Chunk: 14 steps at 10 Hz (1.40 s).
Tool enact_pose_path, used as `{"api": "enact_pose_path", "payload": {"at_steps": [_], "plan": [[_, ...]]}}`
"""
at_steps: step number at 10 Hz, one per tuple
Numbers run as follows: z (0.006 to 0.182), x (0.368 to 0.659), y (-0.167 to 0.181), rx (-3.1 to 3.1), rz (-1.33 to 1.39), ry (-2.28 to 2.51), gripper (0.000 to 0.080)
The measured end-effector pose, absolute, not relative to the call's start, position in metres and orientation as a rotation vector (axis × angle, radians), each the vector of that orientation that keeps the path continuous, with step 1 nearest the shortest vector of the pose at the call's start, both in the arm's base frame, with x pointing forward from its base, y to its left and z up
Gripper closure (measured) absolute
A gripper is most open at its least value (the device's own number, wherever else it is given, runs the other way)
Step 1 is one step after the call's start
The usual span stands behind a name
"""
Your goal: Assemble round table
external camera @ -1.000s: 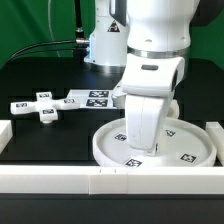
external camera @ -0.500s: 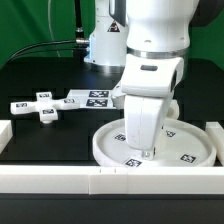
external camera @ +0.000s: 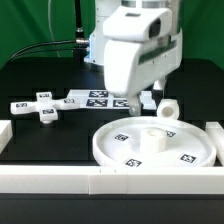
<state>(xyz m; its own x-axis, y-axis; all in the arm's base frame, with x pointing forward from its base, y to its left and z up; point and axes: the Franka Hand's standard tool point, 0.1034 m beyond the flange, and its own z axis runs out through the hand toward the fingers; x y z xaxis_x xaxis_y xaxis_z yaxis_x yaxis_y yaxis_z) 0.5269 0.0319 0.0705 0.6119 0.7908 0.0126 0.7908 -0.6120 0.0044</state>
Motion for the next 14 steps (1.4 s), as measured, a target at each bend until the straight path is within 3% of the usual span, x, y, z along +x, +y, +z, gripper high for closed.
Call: {"api": "enact_pose_path", "payload": {"at_steps": [4,9,14], "plan": [[0.069,0.522,0.034,-2.858,-0.029,-1.298,0.015],[0.064,0.507,0.045,-3.093,-0.001,-0.321,0.015],[0.062,0.506,0.055,-3.062,0.009,0.197,0.015]]}}
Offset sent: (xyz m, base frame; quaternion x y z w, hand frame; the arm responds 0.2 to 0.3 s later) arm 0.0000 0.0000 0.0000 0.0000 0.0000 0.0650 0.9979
